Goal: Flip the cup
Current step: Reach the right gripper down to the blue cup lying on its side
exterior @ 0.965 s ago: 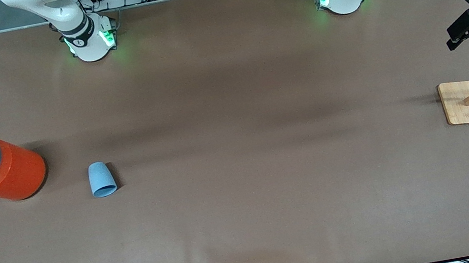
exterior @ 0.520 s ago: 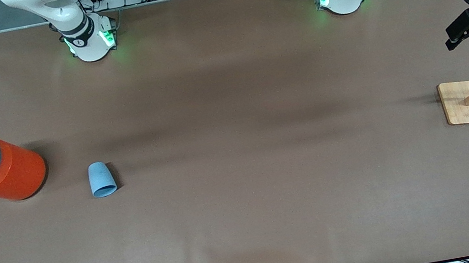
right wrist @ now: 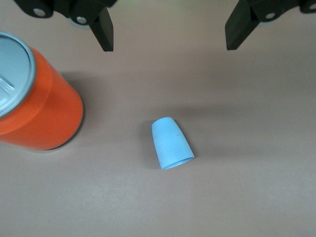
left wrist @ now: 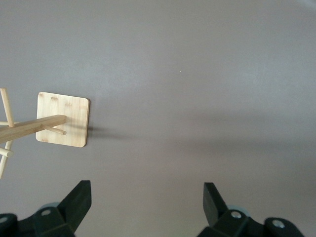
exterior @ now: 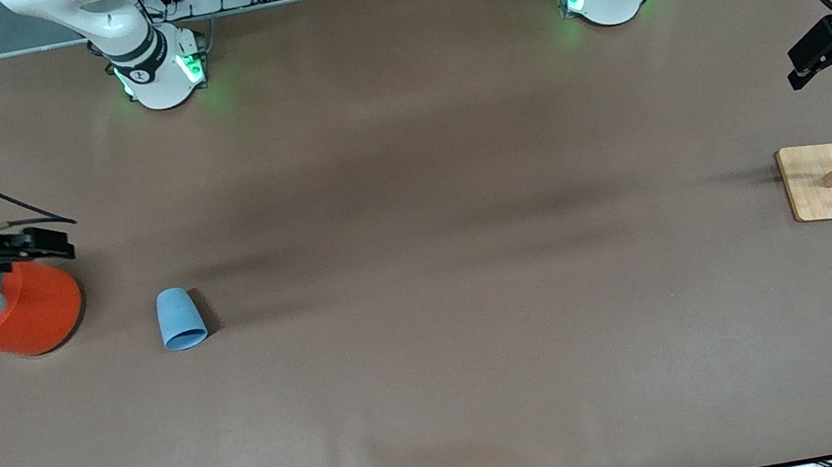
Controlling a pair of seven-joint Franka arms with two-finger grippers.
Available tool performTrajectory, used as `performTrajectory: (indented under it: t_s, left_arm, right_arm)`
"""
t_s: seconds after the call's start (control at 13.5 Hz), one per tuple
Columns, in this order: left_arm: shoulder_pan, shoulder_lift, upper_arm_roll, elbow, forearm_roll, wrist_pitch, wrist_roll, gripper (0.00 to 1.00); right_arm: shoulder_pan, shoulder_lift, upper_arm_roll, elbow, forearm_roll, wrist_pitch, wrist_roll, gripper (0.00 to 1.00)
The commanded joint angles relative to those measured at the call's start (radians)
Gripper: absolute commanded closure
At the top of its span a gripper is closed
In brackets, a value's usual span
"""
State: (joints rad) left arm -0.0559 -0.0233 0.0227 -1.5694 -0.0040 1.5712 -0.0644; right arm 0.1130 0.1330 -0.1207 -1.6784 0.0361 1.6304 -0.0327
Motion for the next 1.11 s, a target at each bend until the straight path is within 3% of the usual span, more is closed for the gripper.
performTrajectory:
  t_s: [0.0, 1.04]
  left_arm:
    - [-0.002, 0.002, -0.007, 0.015, 0.004, -0.014, -0.011, 0.00]
    - [-0.004, 0.002, -0.009, 0.015, 0.003, -0.014, -0.014, 0.00]
  right_arm:
    - [0.005, 0.063, -0.004, -0.001, -0.005, 0.045, -0.038, 0.00]
    - [0.043, 0.309, -0.002, -0.066, -0.004, 0.376, -0.208, 0.00]
